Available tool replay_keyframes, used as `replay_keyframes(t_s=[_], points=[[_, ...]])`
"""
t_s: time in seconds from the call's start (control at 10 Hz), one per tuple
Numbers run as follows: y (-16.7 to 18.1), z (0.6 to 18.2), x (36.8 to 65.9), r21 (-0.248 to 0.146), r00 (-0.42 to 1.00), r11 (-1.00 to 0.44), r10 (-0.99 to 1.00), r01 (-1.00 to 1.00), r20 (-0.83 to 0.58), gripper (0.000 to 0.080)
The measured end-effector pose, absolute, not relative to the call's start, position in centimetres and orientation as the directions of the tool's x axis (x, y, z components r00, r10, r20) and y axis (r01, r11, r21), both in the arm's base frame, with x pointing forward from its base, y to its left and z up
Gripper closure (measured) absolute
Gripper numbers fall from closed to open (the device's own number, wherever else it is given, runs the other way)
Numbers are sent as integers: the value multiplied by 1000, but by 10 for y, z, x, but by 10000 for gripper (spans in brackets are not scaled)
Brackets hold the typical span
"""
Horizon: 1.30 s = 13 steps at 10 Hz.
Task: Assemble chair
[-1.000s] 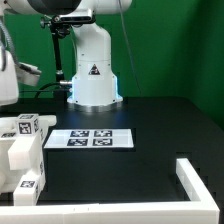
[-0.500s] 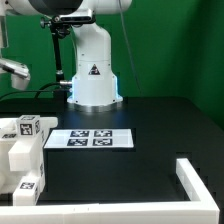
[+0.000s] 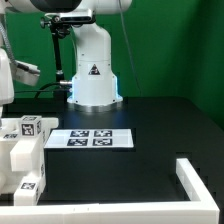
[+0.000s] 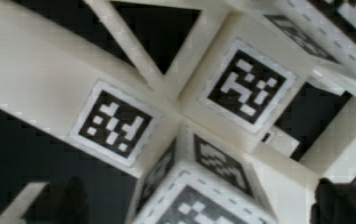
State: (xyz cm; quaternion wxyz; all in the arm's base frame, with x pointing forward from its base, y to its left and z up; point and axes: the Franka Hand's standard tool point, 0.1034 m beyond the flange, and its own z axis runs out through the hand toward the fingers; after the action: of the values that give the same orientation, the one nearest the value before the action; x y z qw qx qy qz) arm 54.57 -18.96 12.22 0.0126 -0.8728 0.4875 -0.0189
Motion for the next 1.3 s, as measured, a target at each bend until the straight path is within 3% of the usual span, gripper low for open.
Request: replay_keyframes(t_s=[0.3,0.7,1.1,1.3], points=[[-190,122,545,-33,689,-689,-724,-724,28,151],[-193,120,546,24,943,-945,-325,-327,66,151],[-197,125,545,39,996,-997,-66,-69,60,151],[-197,124,546,40,996,-997,-68,-71,60,421]])
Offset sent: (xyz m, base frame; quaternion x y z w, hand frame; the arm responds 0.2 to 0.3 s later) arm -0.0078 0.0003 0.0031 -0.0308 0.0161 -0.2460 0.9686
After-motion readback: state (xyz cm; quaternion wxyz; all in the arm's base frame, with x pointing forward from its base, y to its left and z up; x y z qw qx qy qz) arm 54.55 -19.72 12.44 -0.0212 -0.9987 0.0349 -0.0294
